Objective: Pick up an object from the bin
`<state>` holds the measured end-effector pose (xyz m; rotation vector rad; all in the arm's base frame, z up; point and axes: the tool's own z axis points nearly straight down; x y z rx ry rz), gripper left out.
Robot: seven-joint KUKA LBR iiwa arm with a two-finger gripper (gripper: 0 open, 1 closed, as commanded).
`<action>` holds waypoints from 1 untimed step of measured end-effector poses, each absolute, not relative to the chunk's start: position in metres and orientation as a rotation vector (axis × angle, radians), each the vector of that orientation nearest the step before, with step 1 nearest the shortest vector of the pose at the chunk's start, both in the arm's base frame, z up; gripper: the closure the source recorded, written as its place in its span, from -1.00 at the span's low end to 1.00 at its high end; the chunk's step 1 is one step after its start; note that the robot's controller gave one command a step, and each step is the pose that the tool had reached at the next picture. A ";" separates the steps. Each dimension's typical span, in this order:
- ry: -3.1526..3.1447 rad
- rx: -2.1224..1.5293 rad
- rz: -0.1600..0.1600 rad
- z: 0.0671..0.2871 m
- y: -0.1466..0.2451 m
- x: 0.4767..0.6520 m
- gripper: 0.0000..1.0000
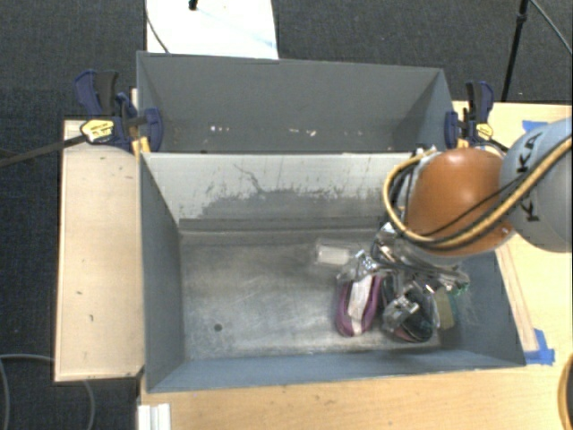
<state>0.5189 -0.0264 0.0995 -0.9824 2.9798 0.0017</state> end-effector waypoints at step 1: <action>2.981 -0.976 0.004 0.100 -0.025 0.519 1.00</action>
Offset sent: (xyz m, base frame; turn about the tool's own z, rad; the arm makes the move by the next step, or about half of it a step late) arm 0.0000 0.0000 0.0000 0.0000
